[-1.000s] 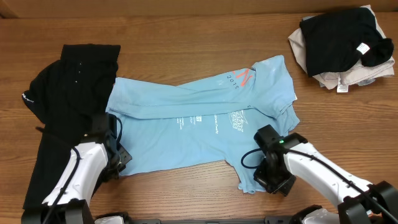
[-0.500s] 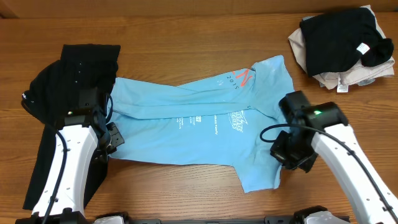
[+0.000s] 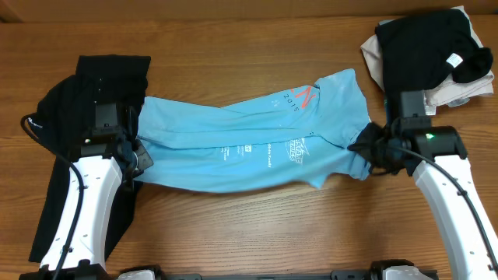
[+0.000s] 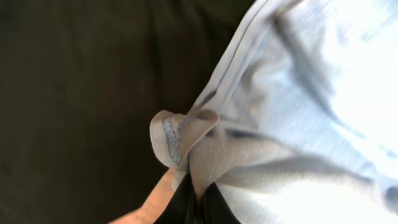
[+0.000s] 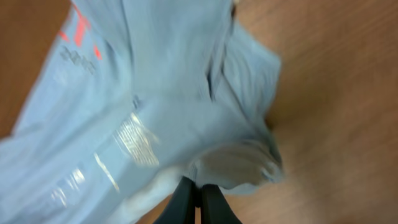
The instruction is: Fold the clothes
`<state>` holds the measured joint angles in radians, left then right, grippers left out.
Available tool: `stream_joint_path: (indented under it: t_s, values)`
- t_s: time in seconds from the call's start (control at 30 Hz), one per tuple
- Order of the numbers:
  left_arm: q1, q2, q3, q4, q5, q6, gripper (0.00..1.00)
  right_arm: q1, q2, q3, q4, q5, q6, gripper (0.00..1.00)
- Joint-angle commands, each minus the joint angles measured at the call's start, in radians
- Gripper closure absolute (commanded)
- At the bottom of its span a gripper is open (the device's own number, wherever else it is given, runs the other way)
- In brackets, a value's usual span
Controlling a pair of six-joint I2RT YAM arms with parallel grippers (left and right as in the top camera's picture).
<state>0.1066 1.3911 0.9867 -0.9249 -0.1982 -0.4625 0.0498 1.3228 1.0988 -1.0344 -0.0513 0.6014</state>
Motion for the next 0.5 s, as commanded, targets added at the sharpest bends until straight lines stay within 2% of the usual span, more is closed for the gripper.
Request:
stream_joint_path:
  t_s: [0.0, 0.2, 0.47]
  values:
    - [0.007, 0.002, 0.021, 0.049, -0.022, 0.013, 0.96, -0.039, 0.015, 0.025, 0.084, 0.008, -0.043, 0.96]
    - [0.007, 0.013, 0.016, 0.134, -0.022, 0.013, 0.96, -0.04, 0.069, 0.025, 0.253, 0.006, -0.087, 0.96]
    - [0.005, 0.159, 0.016, 0.315, -0.021, 0.013, 0.96, -0.04, 0.223, 0.025, 0.423, 0.006, -0.087, 0.96]
